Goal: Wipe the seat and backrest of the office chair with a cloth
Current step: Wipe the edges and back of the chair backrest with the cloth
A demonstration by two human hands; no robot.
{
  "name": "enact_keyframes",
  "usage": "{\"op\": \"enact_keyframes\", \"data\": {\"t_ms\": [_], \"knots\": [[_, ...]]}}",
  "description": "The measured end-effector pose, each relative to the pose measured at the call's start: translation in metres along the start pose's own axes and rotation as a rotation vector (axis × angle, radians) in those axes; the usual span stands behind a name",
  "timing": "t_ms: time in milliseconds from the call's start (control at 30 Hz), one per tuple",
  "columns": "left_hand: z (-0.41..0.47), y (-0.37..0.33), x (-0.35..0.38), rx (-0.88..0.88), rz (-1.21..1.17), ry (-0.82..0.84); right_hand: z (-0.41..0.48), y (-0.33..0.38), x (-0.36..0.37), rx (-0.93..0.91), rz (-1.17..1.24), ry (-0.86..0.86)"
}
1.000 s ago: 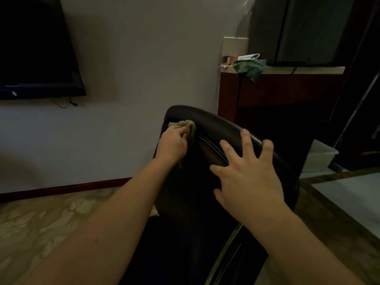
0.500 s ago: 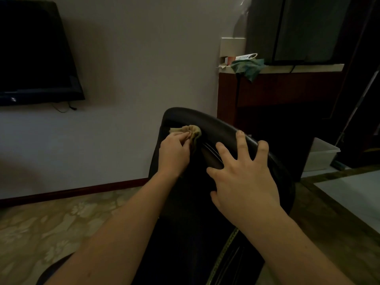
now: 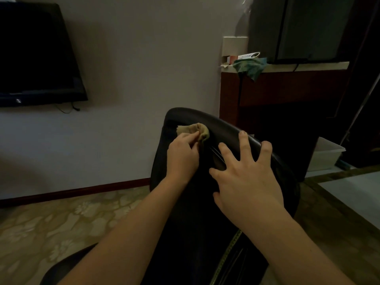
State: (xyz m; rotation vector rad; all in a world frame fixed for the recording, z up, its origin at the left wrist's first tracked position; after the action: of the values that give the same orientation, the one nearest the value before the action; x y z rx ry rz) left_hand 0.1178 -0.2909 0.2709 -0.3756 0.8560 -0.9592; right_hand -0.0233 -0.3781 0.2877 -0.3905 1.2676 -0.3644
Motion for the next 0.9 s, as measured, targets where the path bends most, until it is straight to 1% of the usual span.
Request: {"op": "enact_keyframes", "data": {"t_ms": [100,233,333,400,500,567,633,767,900], "knots": [[0.010,0.005,-0.004,0.012,0.067,0.007,0.001,0.001,-0.002,0.002,0.005,-0.001],[0.027,0.012,-0.004,-0.097,0.069,0.001,0.003,0.000,-0.001,0.005,0.009,0.011],[0.022,0.009,-0.002,-0.133,0.049,0.004,0.003,-0.001,0.000,0.004,0.012,0.014],[0.012,0.000,-0.004,-0.103,0.047,0.008,0.002,-0.001,0.000,0.004,0.016,0.010],[-0.011,-0.016,-0.005,0.013,0.052,0.016,0.001,-0.001,-0.001,0.007,0.016,-0.004],[-0.016,-0.016,-0.007,0.053,0.061,0.031,0.000,0.000,-0.002,0.008,0.018,-0.013],[-0.006,-0.007,-0.010,0.035,0.111,0.067,0.000,0.001,-0.003,0.011,0.022,-0.015],[0.016,0.009,-0.015,-0.090,0.196,0.097,0.002,0.002,-0.003,0.029,0.032,-0.004],[0.005,-0.003,-0.010,-0.069,0.186,0.096,0.003,0.000,0.000,0.022,0.021,0.003]]}}
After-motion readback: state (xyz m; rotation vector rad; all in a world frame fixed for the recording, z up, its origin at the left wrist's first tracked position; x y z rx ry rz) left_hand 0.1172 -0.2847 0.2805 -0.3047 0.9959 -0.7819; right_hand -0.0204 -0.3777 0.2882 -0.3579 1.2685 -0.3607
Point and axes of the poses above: each hand's wrist, its own z-axis towards the middle knuckle, its own x-axis out of the palm, y = z × x, the point moved 7 cm from there along z, towards the middle knuckle
